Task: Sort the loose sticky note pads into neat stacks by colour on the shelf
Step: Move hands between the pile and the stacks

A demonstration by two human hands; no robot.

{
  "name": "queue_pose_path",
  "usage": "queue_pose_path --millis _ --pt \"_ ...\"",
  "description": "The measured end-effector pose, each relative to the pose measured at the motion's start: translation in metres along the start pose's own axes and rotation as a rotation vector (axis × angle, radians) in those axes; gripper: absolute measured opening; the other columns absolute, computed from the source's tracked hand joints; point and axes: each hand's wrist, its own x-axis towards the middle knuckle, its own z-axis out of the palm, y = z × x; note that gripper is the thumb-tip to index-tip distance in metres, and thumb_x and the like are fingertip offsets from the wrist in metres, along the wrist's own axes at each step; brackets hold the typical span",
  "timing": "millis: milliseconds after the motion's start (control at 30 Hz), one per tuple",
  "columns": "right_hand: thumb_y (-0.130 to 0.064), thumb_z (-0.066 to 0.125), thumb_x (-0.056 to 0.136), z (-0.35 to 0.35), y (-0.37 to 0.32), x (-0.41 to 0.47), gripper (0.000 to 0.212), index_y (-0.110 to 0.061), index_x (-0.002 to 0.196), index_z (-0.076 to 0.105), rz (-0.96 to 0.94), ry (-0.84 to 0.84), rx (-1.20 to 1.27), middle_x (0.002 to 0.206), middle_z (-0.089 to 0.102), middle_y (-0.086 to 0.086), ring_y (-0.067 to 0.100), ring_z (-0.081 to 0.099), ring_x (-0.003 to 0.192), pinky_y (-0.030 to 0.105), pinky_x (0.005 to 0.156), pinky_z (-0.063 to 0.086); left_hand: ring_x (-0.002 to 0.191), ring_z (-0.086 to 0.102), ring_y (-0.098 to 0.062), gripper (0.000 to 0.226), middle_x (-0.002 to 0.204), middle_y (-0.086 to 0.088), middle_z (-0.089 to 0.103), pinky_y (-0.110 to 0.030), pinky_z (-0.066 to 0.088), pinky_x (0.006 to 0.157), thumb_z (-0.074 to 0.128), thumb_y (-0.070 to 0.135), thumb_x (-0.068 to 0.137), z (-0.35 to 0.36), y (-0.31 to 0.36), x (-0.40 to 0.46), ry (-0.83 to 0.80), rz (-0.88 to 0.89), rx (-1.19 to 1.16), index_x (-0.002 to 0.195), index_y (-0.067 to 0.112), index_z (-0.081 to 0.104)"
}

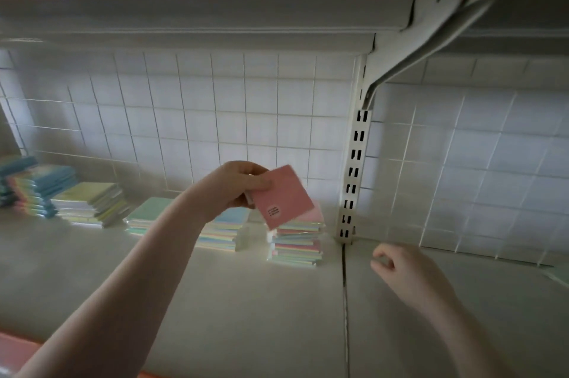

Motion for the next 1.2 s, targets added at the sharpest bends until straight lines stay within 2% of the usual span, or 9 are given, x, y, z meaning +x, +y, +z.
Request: queue_pose_path --millis 133,300,400,467,567,667,833,1033,1200 --pt "-0.035 0.047 0.095 -0.001 0.012 0.003 0.03 -0.024 0.121 0.056 -0.059 -0.098 -0.036 0.091 0.048 -0.012 0.007 0.048 0.083 0.023 0.074 0.039 0.077 0.061 -0.013 0.012 0.088 -0.005 0.064 -0.025 0.056 0.076 0.064 0.012 0.088 0.01 0.002 0.036 -0.048 -0.035 0.1 0.1 0.009 0.063" --pt "-0.034 0.049 0.095 -0.003 0.023 0.003 0.033 -0.02 0.125 0.054 -0.03 -0.197 -0.045 0.095 0.05 -0.008 0.009 0.047 0.085 0.023 0.074 0.036 0.083 0.062 -0.014 0.019 0.095 -0.007 0.065 -0.023 0.056 0.078 0.064 0.014 0.089 0.02 -0.01 0.059 -0.109 -0.058 0.151 0.106 0.006 0.064" --pt "-0.035 0.049 0.095 -0.004 0.026 0.004 0.034 -0.021 0.126 0.054 0.003 -0.214 -0.033 0.106 0.057 -0.003 0.013 0.051 0.091 0.024 0.075 0.035 0.077 0.062 -0.013 0.017 0.094 -0.008 0.067 -0.025 0.053 0.077 0.069 0.016 0.085 0.028 -0.022 0.067 -0.017 0.005 0.264 0.1 0.009 0.068" --pt "-0.035 0.049 0.095 -0.004 0.028 0.006 0.035 -0.022 0.126 0.053 0.014 -0.229 -0.038 0.114 0.058 -0.001 0.015 0.053 0.097 0.023 0.075 0.033 0.079 0.06 -0.011 0.017 0.095 -0.006 0.068 -0.021 0.049 0.074 0.071 0.019 0.083 0.035 -0.03 0.068 0.072 0.061 0.367 0.098 0.011 0.07" --pt "-0.034 0.05 0.094 -0.002 0.031 0.008 0.033 -0.021 0.124 0.055 0.036 -0.237 -0.027 0.112 0.057 -0.001 0.017 0.054 0.1 0.024 0.077 0.036 0.085 0.06 -0.014 0.012 0.092 -0.003 0.069 -0.024 0.047 0.078 0.073 0.018 0.081 0.043 -0.041 0.07 0.153 0.121 0.411 0.092 0.013 0.071" --pt "-0.033 0.051 0.093 0.002 0.033 0.01 0.032 -0.02 0.121 0.057 0.048 -0.24 -0.034 0.108 0.057 0.001 0.02 0.056 0.103 0.025 0.079 0.038 0.082 0.059 -0.014 0.005 0.081 0.003 0.067 -0.03 0.047 0.08 0.074 0.021 0.08 0.046 -0.046 0.073 0.188 0.145 0.471 0.083 0.018 0.071" --pt "-0.032 0.05 0.093 0.003 0.032 0.008 0.031 -0.02 0.121 0.057 0.052 -0.198 -0.044 0.116 0.06 0.003 0.02 0.056 0.104 0.025 0.081 0.04 0.086 0.063 -0.019 0.003 0.073 0.01 0.065 -0.034 0.05 0.084 0.07 0.023 0.083 0.047 -0.044 0.07 0.258 0.192 0.542 0.081 0.021 0.07" --pt "-0.034 0.049 0.093 0.003 0.025 0.002 0.029 -0.021 0.118 0.059 0.082 -0.109 -0.137 0.117 0.061 0.001 0.022 0.057 0.105 0.026 0.081 0.042 0.099 0.054 -0.021 0.013 0.102 0.001 0.066 -0.025 0.033 0.075 0.06 0.022 0.089 0.041 -0.038 0.032 0.477 0.403 0.678 0.096 0.016 0.069" --pt "-0.031 0.046 0.095 -0.011 0.013 -0.003 0.028 -0.017 0.115 0.06 0.116 0.065 -0.262 0.114 0.062 0.004 0.025 0.058 0.105 0.033 0.083 0.047 0.101 0.051 -0.022 0.014 0.105 0.002 0.063 -0.023 0.028 0.074 0.063 0.019 0.087 0.042 -0.046 -0.008 0.435 0.494 0.673 0.1 0.018 0.068"
